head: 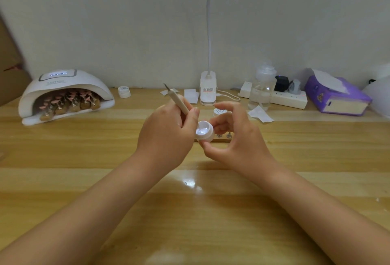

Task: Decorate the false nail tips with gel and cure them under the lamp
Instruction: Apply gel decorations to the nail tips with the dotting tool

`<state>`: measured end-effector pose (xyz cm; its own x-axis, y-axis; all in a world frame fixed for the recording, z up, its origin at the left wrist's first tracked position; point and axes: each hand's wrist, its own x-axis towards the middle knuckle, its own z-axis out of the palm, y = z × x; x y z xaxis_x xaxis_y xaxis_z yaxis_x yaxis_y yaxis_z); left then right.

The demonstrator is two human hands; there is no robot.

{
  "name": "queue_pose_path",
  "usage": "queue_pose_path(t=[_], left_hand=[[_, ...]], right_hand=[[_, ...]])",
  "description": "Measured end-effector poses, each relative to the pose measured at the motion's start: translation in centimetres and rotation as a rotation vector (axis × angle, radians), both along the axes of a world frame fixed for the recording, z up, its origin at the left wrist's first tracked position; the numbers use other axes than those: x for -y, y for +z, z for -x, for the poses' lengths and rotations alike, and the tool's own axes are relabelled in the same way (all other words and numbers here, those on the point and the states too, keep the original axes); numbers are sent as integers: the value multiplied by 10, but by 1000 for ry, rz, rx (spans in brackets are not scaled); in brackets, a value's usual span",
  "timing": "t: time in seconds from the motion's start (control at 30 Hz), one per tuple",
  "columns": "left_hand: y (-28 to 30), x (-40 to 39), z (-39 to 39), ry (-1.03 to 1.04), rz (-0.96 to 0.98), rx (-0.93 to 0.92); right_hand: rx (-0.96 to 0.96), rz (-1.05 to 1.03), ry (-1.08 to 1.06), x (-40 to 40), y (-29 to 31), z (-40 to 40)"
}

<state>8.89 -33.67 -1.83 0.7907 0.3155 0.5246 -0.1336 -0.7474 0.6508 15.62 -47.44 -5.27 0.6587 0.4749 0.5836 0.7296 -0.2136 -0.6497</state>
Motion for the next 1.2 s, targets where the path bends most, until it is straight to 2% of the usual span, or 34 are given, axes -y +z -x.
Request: queue_pose_path(t=[0.27,0.63,0.87,1.2], left_hand=[[3,1,0,18,50,34],[11,-3,-2,-63,440,146],[25,1,5,-151,470,268],[14,-2,4,-167,445,259]], right_hand=[[-5,-13,-12,0,-1,-1],[-56,-12,-6,0,-2,-2],[-63,-28,-28,0,-2,-3],[-82,-45,-43,1,1,-4]])
